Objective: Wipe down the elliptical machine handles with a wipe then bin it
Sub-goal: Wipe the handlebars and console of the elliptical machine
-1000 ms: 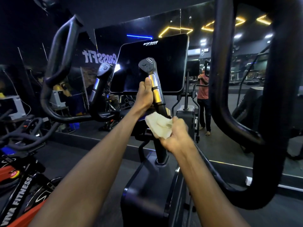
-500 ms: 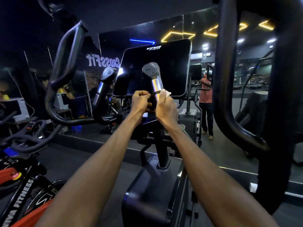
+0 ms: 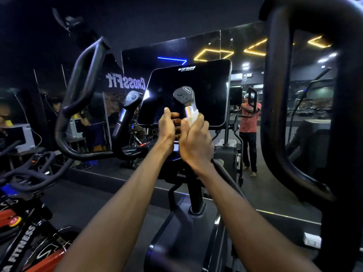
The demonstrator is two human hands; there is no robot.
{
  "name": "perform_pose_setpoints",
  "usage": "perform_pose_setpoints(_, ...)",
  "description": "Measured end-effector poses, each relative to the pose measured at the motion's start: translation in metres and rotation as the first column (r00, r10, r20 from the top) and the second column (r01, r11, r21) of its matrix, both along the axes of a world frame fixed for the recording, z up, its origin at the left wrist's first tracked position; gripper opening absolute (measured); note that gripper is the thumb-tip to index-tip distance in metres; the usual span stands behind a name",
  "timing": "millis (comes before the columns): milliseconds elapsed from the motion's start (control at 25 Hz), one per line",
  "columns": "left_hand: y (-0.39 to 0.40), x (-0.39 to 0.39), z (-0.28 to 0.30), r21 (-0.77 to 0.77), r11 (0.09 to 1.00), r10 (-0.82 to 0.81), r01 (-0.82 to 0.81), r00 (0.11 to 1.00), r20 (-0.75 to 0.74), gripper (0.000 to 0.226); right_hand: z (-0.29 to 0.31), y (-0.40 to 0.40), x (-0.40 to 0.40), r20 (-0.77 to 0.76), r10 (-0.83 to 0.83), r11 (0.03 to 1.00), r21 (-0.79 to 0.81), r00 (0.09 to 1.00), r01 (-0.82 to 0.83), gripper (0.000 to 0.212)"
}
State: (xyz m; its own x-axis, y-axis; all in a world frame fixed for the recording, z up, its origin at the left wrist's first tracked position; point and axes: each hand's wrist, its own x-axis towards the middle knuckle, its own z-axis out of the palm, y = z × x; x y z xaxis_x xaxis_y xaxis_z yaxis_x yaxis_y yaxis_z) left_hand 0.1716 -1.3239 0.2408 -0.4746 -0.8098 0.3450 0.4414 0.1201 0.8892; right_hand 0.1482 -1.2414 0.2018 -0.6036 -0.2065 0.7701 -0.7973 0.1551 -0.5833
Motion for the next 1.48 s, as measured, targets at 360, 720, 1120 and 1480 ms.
perform_pose_setpoints(360,-0.009,0.002,0.001,-0.035,0.999,-0.014,0.015,1.000,0.010,0.052,0.031,-0.011,-0.004,0.017,-0.002,0.991,0.130,1.000,0.000,0.065)
perform_pose_setpoints(720,-0.015,-0.003,0.015,0.002,0.992,-0.130,0.130,0.990,-0.058,0.047,0.063,-0.019,-0.007,0.088,0.042,0.991,0.122,0.995,-0.052,0.073)
perform_pose_setpoints(1120,-0.024,0.004,0.008,0.092,0.973,-0.198,0.211,0.971,-0.134,0.060,0.054,-0.025,-0.010,-0.156,-0.044,0.983,0.170,0.987,0.071,0.075)
perform_pose_setpoints(1480,-0.031,0.008,-0.005,0.127,0.964,-0.224,0.234,0.971,-0.082,0.060,0.048,-0.037,-0.028,-0.429,-0.142,0.936,0.236,0.892,0.262,0.077)
